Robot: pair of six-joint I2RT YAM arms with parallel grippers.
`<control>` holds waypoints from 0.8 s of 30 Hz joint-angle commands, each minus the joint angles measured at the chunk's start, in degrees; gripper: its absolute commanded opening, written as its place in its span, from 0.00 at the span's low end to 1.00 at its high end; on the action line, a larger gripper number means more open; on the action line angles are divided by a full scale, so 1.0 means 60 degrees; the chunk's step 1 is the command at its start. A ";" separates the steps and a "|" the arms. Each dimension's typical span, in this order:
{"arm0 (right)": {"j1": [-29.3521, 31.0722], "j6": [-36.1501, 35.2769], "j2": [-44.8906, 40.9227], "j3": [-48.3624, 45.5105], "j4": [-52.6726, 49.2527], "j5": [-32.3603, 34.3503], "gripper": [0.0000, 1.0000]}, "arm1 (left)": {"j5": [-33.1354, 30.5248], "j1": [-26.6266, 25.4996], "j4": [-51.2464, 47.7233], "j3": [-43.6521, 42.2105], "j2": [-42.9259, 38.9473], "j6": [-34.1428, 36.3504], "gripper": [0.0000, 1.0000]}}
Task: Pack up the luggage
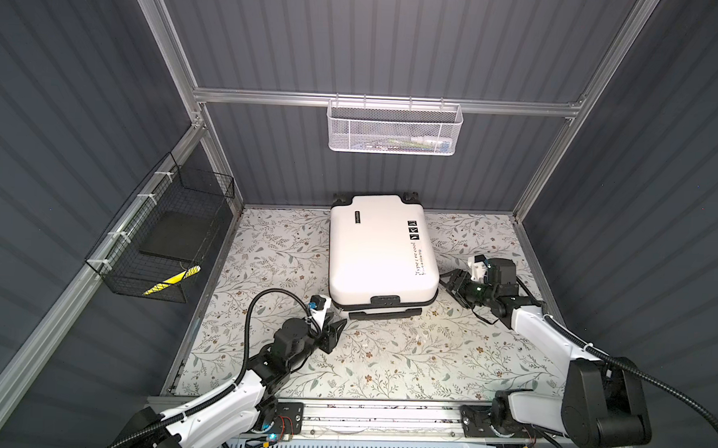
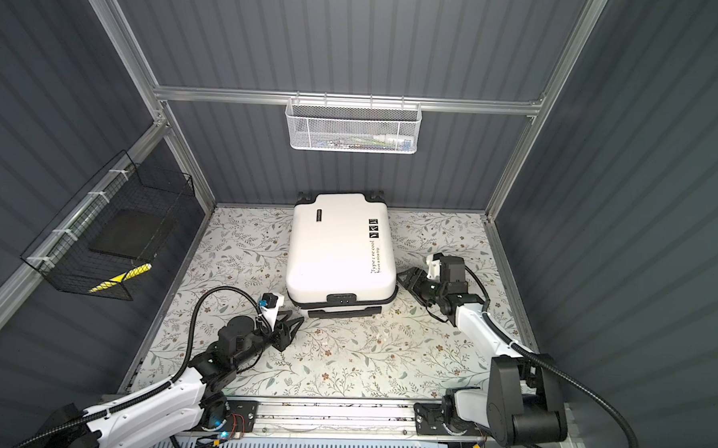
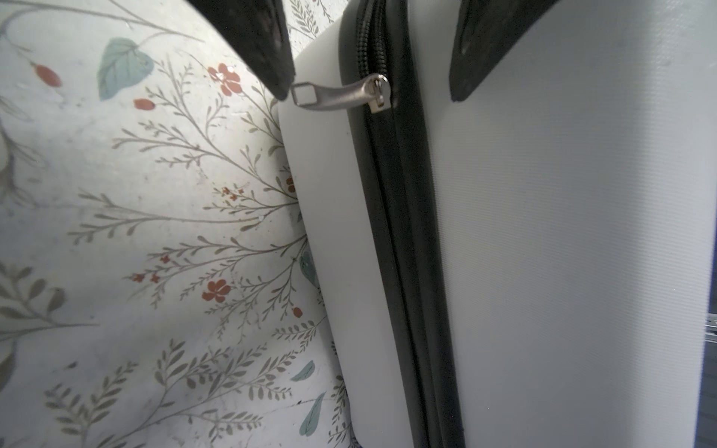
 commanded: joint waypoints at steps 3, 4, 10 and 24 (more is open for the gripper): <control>0.0252 -0.0004 -0.0006 -0.0106 0.0114 -0.0310 0.66 | -0.0437 -0.0062 0.1047 -0.0075 0.0741 0.0110 0.47; 0.0280 -0.0017 0.0017 -0.0091 0.0111 -0.0306 0.66 | -0.0456 -0.0061 0.1156 -0.0062 0.0896 0.0123 0.46; 0.0341 -0.0077 -0.0006 -0.0062 0.0045 -0.0296 0.66 | -0.0670 -0.0054 0.1785 -0.0064 0.1337 0.0210 0.41; 0.0384 -0.0106 -0.0028 0.0010 -0.0090 -0.0280 0.66 | -0.0534 -0.0052 0.2620 0.0202 0.2375 0.0358 0.33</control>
